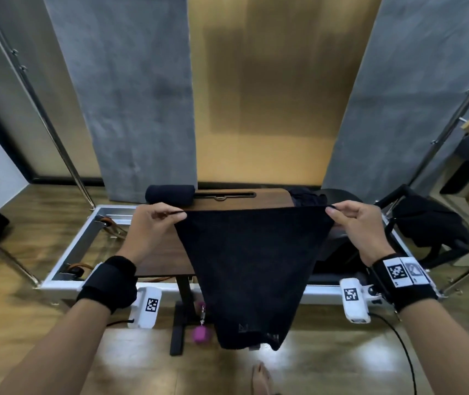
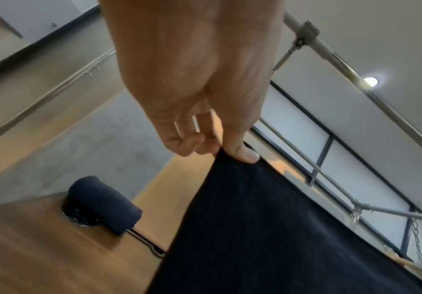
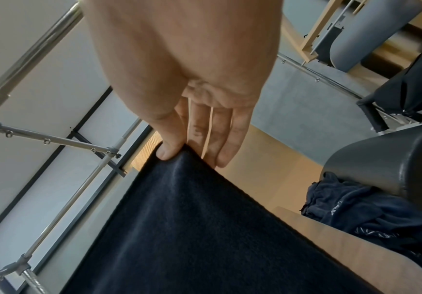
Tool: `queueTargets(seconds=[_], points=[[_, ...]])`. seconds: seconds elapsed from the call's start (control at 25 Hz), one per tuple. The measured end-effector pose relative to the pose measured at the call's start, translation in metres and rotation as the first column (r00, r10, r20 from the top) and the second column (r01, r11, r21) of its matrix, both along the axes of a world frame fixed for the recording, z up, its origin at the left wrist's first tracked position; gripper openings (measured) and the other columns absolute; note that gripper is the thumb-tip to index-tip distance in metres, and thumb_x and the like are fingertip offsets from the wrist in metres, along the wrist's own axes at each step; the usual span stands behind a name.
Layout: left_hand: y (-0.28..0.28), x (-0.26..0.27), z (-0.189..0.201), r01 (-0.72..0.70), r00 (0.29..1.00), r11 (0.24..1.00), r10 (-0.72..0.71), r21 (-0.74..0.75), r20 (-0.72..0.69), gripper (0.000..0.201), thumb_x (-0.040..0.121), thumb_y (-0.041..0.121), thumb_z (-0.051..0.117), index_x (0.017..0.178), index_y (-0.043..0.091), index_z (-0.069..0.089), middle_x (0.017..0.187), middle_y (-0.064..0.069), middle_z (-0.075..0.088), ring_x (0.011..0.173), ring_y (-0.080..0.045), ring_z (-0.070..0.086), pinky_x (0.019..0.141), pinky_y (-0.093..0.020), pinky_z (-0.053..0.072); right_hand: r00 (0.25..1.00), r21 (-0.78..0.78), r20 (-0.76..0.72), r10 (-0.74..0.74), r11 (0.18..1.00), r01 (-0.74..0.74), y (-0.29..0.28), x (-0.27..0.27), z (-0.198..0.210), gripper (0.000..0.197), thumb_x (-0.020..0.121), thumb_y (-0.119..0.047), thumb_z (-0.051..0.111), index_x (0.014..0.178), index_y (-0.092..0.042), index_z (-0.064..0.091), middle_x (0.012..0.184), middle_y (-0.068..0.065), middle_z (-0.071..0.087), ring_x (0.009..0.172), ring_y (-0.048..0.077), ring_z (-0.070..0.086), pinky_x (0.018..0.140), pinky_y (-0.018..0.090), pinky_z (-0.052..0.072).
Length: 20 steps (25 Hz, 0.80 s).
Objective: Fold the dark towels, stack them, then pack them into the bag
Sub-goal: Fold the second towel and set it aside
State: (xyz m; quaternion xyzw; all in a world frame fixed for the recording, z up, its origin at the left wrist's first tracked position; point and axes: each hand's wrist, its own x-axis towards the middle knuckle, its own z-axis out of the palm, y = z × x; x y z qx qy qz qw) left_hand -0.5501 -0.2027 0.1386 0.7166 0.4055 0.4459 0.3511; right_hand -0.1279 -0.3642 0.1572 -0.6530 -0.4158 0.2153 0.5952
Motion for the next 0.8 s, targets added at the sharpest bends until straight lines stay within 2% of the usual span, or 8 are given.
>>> queueTargets(seconds=[0.08,0.2,0.24,0.32,0.4,0.56,0.64,0.8], points=[[0.008,0.009,-0.002,-0.094,0.995,0.995,0.093,0.023,0.032,0.019,0.088,0.012,0.084,0.085,0.031,0.081,0.081,0.003,0.07,0.075,-0.006,0.062,0.076,-0.028,0.048,0.999,0.044,0.025,-0.023,0.999,0.022,0.011,-0.001,0.0,0.008,0.087,-0.014,0.084,0.08,-0.015,0.08,0.075,0.002,0.077,0.068,0.009,0.069,0.064,0.016,0.055],[0.023,0.027,-0.002,-0.218,0.96,0.975,0.223,-0.045,0.17,0.003,0.093,0.023,0.082,0.094,0.021,0.083,0.082,0.006,0.078,0.078,-0.004,0.069,0.078,-0.029,0.054,1.0,0.066,-0.017,-0.027,0.997,0.028,0.039,-0.001,0.0,0.014,0.085,-0.022,0.086,0.078,-0.013,0.079,0.058,0.006,0.063,0.05,0.013,0.053,0.052,0.019,0.047],[0.03,0.035,-0.002,-0.235,0.945,0.968,0.249,-0.092,0.213,0.008,0.095,0.026,0.08,0.096,0.019,0.083,0.08,0.003,0.079,0.076,-0.007,0.071,0.074,-0.029,0.056,0.996,0.064,-0.088,-0.014,0.998,0.02,0.052,0.0,-0.002,0.016,0.086,-0.024,0.085,0.081,-0.011,0.077,0.056,0.009,0.059,0.046,0.016,0.05,0.048,0.023,0.044],[0.044,0.052,0.0,-0.198,0.938,0.954,0.251,-0.223,0.24,0.015,0.101,0.031,0.072,0.098,0.017,0.076,0.067,-0.006,0.074,0.058,-0.018,0.071,0.053,-0.027,0.053,0.968,0.042,-0.249,0.013,0.999,-0.002,0.08,0.001,-0.005,0.019,0.091,-0.027,0.08,0.09,-0.01,0.072,0.062,0.014,0.067,0.049,0.023,0.062,0.046,0.027,0.048],[0.069,0.072,-0.004,-0.147,0.952,0.926,0.228,-0.346,0.205,0.02,0.109,0.033,0.059,0.108,0.015,0.065,0.074,-0.012,0.078,0.057,-0.032,0.075,0.041,-0.025,0.049,0.933,0.003,-0.358,0.049,0.999,-0.051,0.113,0.003,-0.015,0.017,0.097,-0.028,0.072,0.098,-0.012,0.065,0.083,0.019,0.078,0.07,0.033,0.077,0.056,0.031,0.061],[0.126,0.11,-0.035,-0.129,0.934,0.863,0.271,-0.489,0.232,0.021,0.112,0.023,0.053,0.121,0.004,0.057,0.095,-0.019,0.078,0.078,-0.033,0.08,0.047,-0.038,0.062,0.852,-0.066,-0.523,0.001,0.997,-0.042,0.176,0.014,-0.057,0.013,0.102,-0.02,0.067,0.102,-0.009,0.06,0.095,0.025,0.077,0.088,0.039,0.078,0.078,0.042,0.065],[0.153,0.125,-0.062,-0.157,0.926,0.828,0.313,-0.539,0.211,0.021,0.111,0.017,0.054,0.12,-0.001,0.059,0.098,-0.023,0.075,0.082,-0.029,0.081,0.055,-0.042,0.065,0.828,-0.137,-0.558,-0.054,0.99,-0.028,0.202,0.023,-0.084,0.014,0.102,-0.017,0.066,0.103,-0.006,0.059,0.094,0.028,0.077,0.089,0.04,0.078,0.077,0.041,0.066],[0.203,0.142,-0.111,-0.235,0.915,0.777,0.38,-0.584,0.137,0.017,0.11,0.011,0.054,0.113,-0.004,0.063,0.095,-0.03,0.073,0.076,-0.027,0.08,0.058,-0.037,0.066,0.804,-0.238,-0.581,-0.126,0.971,-0.02,0.25,0.043,-0.122,0.016,0.102,-0.015,0.066,0.104,-0.001,0.06,0.091,0.03,0.076,0.085,0.041,0.078,0.071,0.037,0.066]])
